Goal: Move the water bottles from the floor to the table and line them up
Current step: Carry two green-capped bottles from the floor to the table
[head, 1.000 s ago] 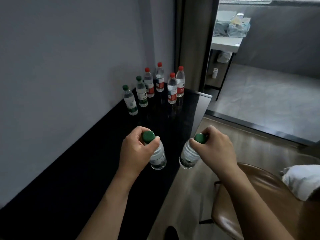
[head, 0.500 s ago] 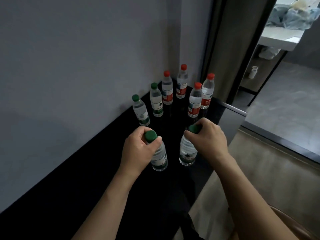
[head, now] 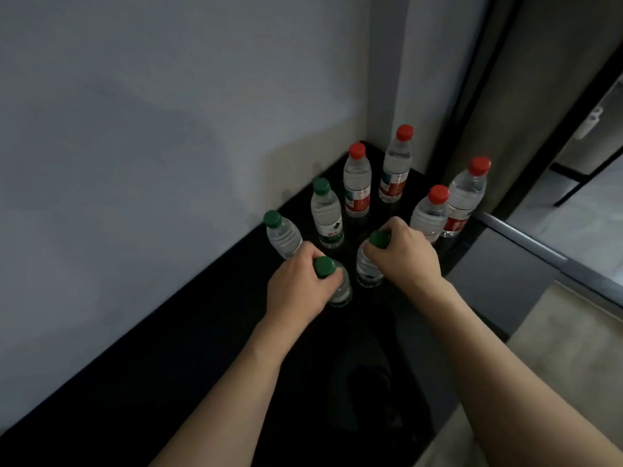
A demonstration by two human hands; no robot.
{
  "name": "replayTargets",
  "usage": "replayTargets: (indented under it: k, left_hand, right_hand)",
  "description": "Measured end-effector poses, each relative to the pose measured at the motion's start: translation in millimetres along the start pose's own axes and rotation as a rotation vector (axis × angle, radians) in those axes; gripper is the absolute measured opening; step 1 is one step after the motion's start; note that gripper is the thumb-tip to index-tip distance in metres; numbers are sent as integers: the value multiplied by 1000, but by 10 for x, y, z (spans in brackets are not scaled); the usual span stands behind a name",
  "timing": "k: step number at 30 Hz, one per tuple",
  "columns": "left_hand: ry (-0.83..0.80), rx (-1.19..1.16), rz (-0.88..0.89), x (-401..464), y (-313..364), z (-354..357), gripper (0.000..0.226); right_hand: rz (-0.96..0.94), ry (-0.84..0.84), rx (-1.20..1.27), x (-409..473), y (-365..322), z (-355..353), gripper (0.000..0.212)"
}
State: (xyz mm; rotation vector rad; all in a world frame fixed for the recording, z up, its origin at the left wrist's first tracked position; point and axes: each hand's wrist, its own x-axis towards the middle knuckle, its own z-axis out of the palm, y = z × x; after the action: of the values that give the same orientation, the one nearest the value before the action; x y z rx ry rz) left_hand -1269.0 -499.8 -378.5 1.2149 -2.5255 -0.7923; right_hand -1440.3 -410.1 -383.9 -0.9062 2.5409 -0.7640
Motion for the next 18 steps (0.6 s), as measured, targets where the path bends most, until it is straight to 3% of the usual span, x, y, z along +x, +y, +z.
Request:
replayTargets:
  k: [9,18]
  left_hand:
    - [-46,-66,-35,291,1,313,29]
    - [-47,-41,-61,262,38,327,27]
  right_hand:
    - [-51,4,18,457,243,32,36]
    - [-56,-24,-9,309,179,106,37]
